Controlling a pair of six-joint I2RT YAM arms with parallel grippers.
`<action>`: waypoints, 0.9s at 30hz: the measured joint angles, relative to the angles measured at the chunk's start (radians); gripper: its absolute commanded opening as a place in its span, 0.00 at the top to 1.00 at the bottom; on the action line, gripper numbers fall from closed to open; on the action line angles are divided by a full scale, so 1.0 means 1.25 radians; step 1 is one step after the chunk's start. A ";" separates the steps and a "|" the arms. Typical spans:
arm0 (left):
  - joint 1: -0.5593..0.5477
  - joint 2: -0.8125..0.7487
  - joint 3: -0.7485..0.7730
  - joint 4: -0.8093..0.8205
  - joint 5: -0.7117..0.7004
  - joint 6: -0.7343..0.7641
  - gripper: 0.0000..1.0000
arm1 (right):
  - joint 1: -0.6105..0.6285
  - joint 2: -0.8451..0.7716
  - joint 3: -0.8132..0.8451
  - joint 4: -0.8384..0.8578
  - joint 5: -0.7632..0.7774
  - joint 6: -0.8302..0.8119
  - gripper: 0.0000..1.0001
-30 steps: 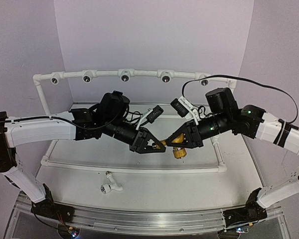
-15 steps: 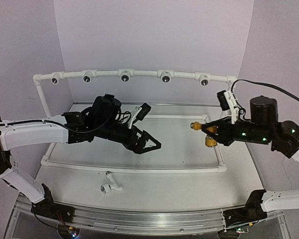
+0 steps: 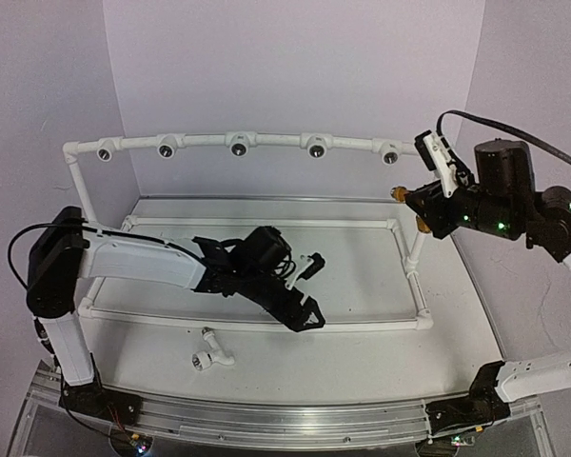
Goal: Install the water faucets
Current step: Hold the pipeline at the center of the board.
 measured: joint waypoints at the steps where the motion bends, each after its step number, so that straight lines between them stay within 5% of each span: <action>1: -0.008 0.027 0.019 -0.010 -0.014 0.014 0.12 | 0.000 0.021 0.021 -0.012 0.016 -0.030 1.00; 10: -0.059 0.155 0.108 -0.070 -0.125 0.127 0.11 | 0.092 0.122 0.076 -0.014 0.304 -0.330 1.00; 18: -0.062 0.204 0.143 -0.071 -0.143 0.193 0.09 | 0.169 0.123 -0.183 0.386 0.524 -0.784 1.00; 27: -0.061 0.251 0.174 -0.067 -0.187 0.272 0.41 | 0.168 0.122 -0.242 0.568 0.538 -1.019 1.00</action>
